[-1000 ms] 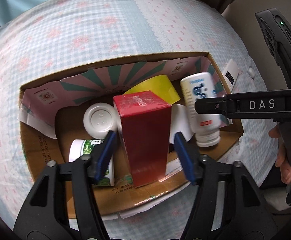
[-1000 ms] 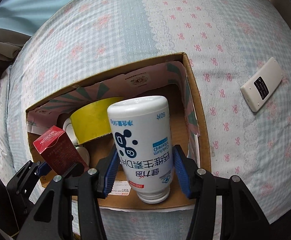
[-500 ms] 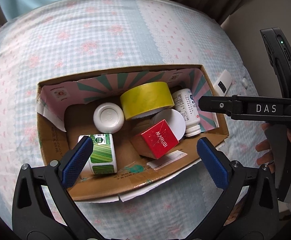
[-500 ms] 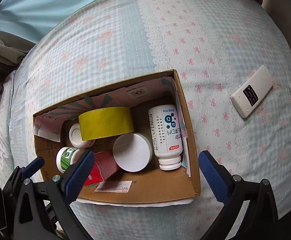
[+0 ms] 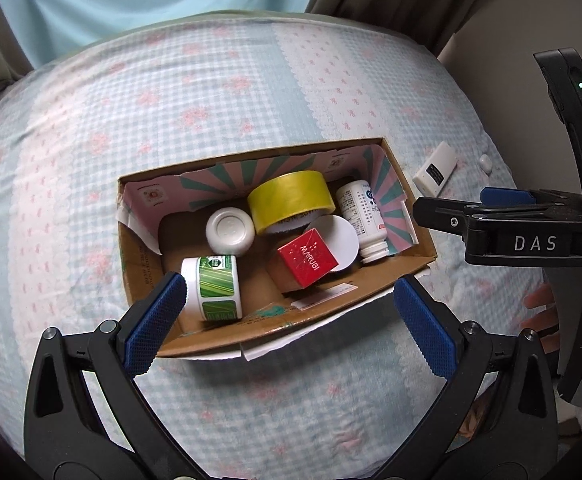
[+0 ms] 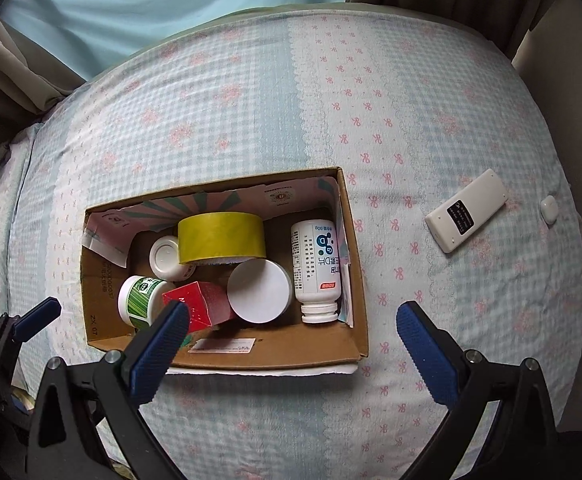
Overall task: Organize rigid objects
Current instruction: 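Lift both tools away from the box toward the remote and earbud case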
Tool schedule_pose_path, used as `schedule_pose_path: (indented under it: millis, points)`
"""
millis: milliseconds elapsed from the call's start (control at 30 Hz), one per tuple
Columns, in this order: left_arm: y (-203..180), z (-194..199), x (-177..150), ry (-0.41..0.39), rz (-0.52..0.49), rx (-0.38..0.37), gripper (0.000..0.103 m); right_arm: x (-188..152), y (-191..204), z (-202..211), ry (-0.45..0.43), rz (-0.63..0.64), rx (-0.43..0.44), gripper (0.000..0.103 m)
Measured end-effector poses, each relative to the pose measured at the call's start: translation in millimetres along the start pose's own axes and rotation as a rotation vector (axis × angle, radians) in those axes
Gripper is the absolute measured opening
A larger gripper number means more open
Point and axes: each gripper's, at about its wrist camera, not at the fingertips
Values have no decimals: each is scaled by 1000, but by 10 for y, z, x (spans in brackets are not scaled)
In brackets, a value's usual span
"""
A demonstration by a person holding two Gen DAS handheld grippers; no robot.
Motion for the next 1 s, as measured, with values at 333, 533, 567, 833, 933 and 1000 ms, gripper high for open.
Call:
schedule_pose_path:
  millis: [333,533,567,833,933,1000]
  points:
    - [-352,459,-85,-36,-24,33,103,-405,-288,617,-88,-35,-18,103]
    - [-806,645,26,-88,-71,48,103,-637,-792,1121,-164,-77,-62,103]
    - [-886,675,53,-97,-75,43,103,-653,-887,1208,-171,-80,-72,103]
    - [-1681,714,352,-125,-170,14,103,-702,-1617,1785,-240,-57,-175,103]
    - [-1962,627,482,-110,-205,-9,103,-686,-1884,1906,-257,-73,-187,103]
    - [-2142,556,580,-104,-226,-17,103,-654,-2060,1953,-264,-79,-183,103]
Point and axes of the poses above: each gripper's, at about its wrist camera, not at the fingertips, and z roughly against the way its jaws point, y to its left, x to its top, and after that the axes turned 10 degrees about x, right-handed
